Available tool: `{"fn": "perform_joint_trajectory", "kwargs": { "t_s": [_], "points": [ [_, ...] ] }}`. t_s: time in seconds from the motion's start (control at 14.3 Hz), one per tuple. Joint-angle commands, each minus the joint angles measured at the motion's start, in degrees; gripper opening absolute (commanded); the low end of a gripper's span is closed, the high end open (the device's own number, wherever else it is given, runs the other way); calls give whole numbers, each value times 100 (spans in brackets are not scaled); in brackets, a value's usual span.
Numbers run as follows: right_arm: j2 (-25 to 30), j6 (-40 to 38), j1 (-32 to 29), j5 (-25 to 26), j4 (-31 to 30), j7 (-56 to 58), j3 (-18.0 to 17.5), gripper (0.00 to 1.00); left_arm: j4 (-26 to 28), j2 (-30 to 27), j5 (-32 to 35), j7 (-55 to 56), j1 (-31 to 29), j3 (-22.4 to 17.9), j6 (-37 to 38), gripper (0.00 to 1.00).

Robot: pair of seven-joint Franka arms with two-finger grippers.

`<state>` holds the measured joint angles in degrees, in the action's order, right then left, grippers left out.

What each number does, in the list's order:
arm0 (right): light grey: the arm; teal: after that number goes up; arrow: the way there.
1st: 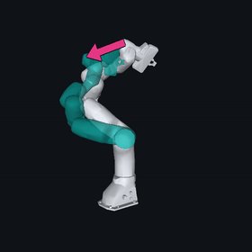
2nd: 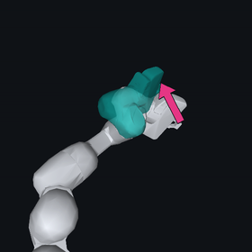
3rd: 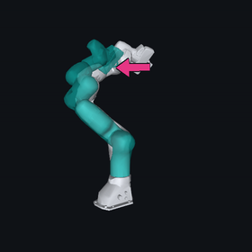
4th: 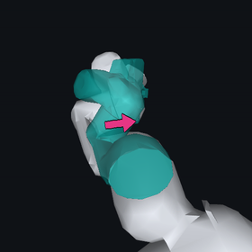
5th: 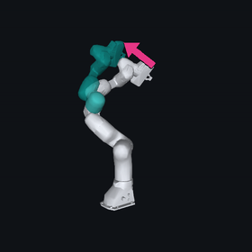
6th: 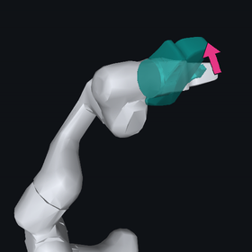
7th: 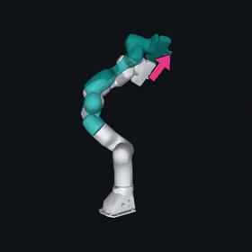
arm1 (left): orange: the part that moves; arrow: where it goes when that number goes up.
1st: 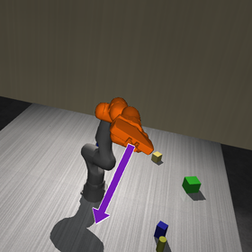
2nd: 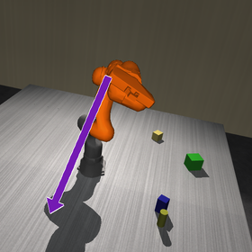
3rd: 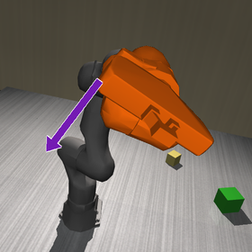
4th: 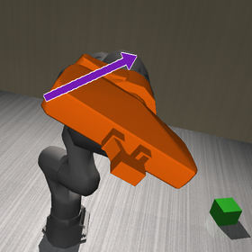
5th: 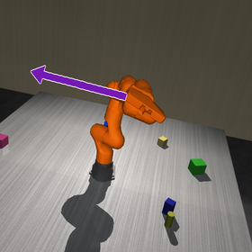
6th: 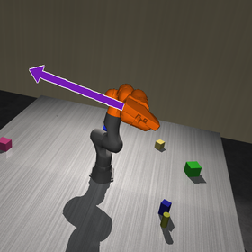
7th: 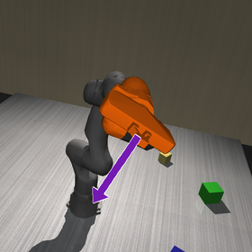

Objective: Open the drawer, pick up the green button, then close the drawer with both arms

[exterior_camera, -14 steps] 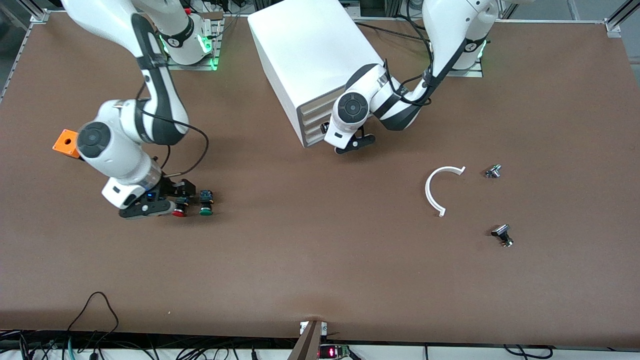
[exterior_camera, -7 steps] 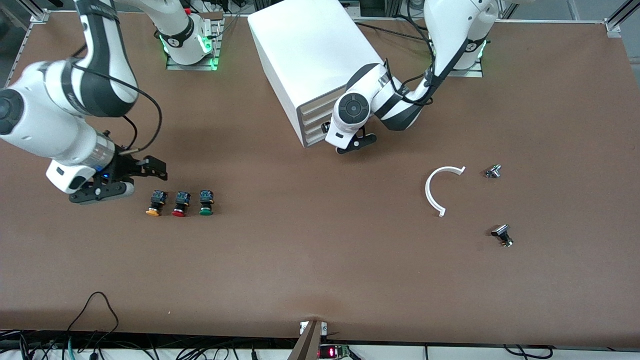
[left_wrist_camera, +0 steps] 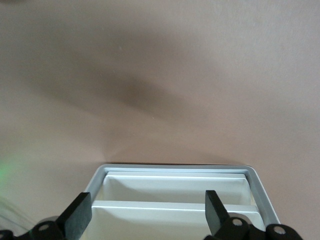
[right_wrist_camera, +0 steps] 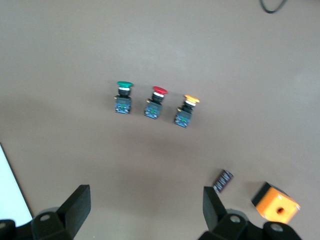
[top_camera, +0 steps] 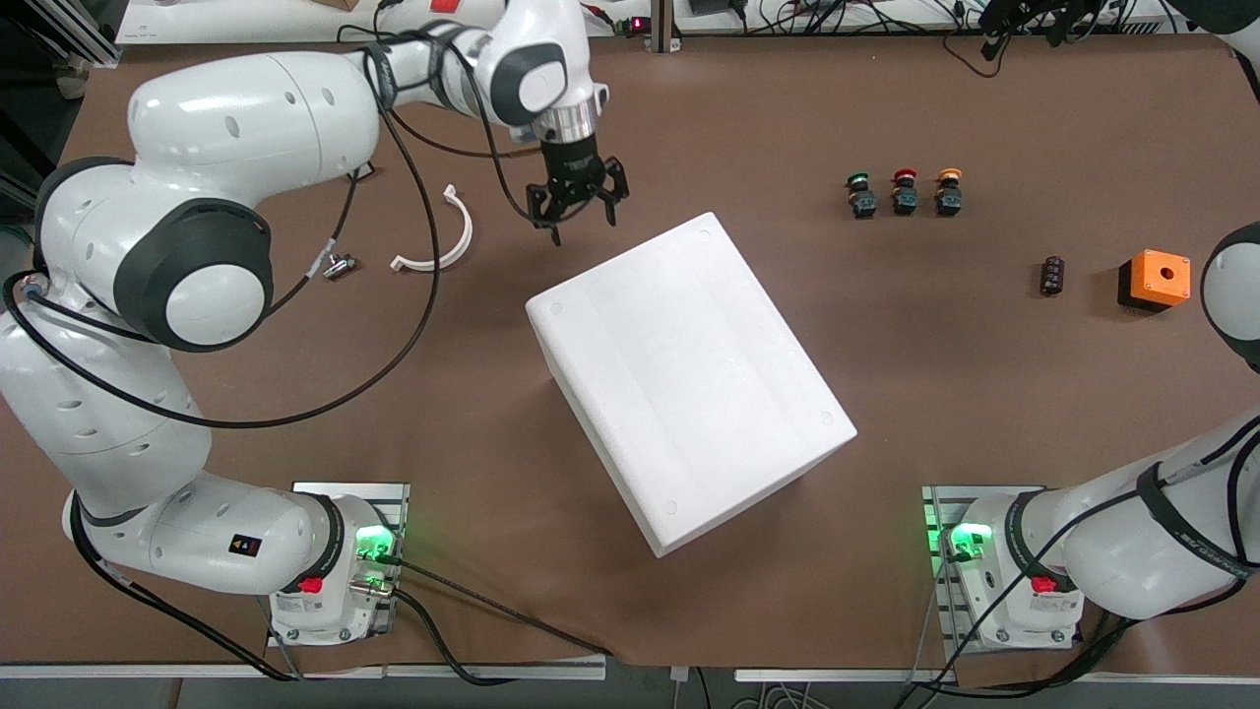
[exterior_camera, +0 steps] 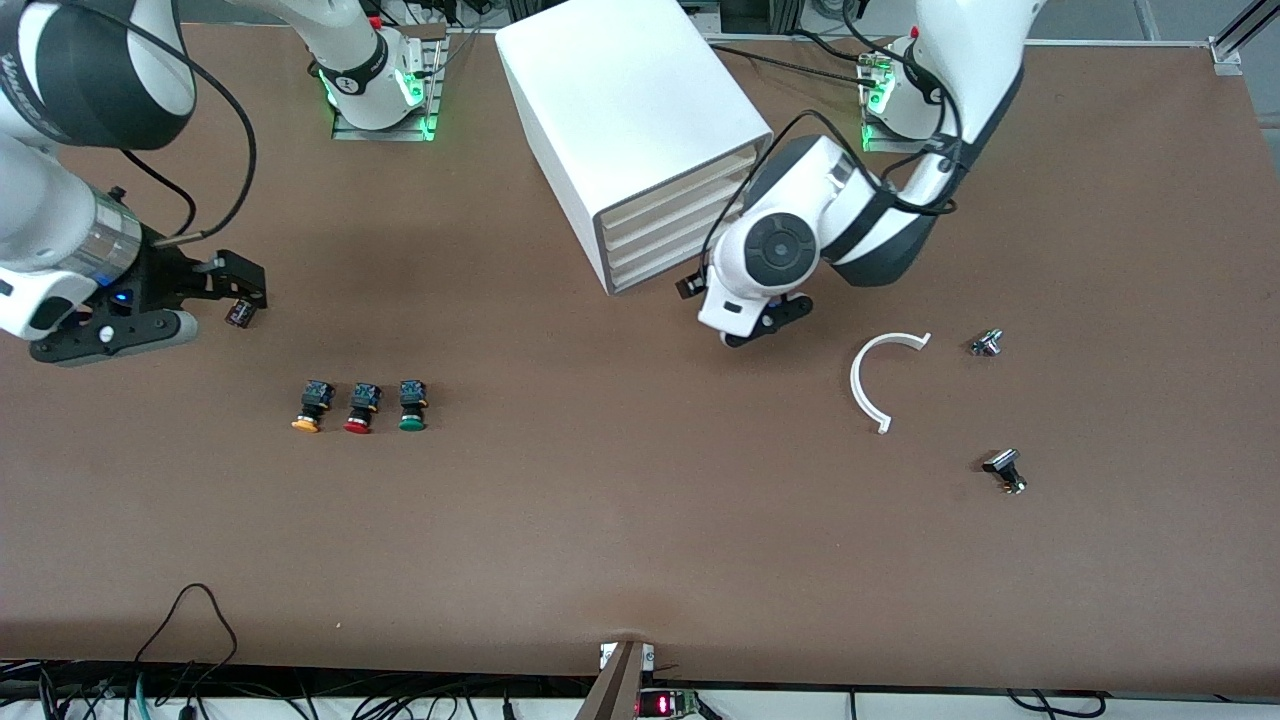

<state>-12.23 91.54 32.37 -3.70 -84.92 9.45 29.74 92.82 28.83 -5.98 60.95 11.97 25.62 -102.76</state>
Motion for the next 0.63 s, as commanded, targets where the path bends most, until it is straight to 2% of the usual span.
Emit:
{"fn": "perform_joint_trajectory", "kwargs": {
  "t_s": [0.0, 0.21, 0.35, 0.42, 0.56],
  "points": [
    [-78, -609, -11, 124, 650, -188, 6, 99, -264, 9, -35, -661, -360, -5, 466, 100],
    [-78, -857, -20, 71, 977, -706, -12, 99, -562, -158, 806, -1407, -782, 39, 695, 100],
    [-69, -1120, -107, 45, 1204, -1030, -55, 99, -878, -255, 924, -2031, -915, -22, 827, 100],
    [-43, -1147, -308, 1, 1232, -1180, -195, 99, -1114, -255, 932, -2304, -1072, -22, 958, 100],
    [71, -1148, -1070, -261, 1232, -1531, -1070, 99, -1694, -246, 941, -3084, -1292, -22, 1475, 100]
  ]
}}
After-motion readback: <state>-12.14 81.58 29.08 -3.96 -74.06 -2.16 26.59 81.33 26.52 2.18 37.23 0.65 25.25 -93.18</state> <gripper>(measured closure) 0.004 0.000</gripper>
